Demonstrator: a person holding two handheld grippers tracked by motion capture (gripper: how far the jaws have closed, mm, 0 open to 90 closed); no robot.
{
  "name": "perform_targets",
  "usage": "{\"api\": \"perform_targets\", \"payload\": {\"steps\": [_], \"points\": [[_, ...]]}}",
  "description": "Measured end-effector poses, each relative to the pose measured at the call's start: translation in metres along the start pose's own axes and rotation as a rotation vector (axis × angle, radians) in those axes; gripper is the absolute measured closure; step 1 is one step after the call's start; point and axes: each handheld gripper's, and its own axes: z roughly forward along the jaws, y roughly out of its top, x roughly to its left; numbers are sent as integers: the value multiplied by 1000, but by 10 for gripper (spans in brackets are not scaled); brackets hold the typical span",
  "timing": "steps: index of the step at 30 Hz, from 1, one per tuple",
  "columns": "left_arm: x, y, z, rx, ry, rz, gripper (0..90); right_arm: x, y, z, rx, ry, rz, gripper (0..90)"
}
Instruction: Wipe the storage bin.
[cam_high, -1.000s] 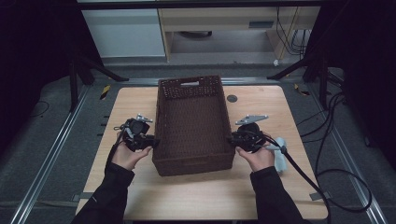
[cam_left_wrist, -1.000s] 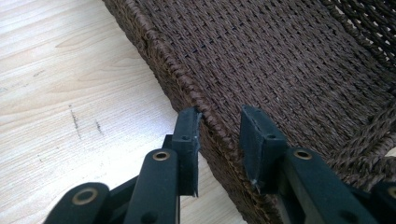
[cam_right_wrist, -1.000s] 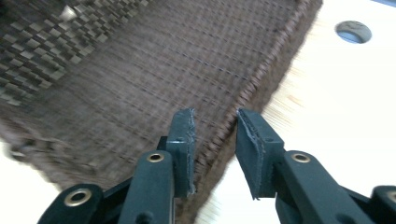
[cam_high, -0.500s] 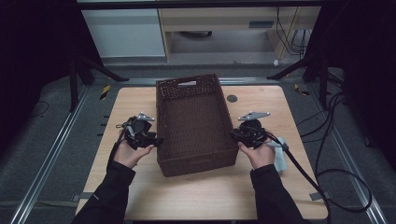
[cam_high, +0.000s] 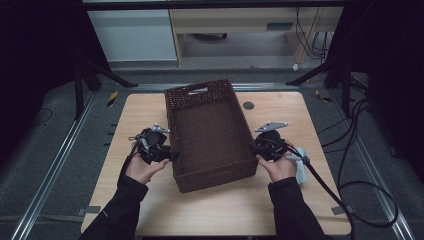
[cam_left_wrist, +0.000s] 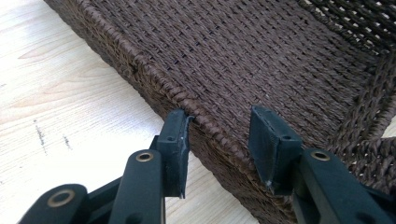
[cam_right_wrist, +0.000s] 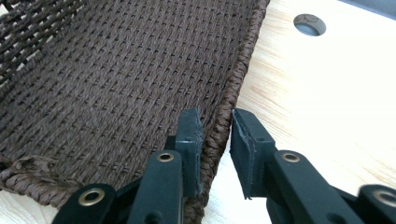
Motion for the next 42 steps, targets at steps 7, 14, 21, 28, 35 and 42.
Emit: {"api": "perform_targets", "payload": {"steps": [7,14,21,28,35,42], "points": [[2,3,-10,-57,34,18,468,-4,2,2,-1,-20,27,768],[20,2,-27,-106,18,2,458,-16,5,7,0,-56,31,796],[45,-5,-27,-101,47,-49,456,-31,10,14,-10,-92,64,810],[58,-10,-20,-86,58,-70,461,-41,15,19,-8,-110,77,811],[64,-13,-17,-77,70,-78,463,-55,19,26,-24,-119,101,789],[68,-14,-16,-75,73,-91,463,-56,20,18,-57,-143,82,662]]}}
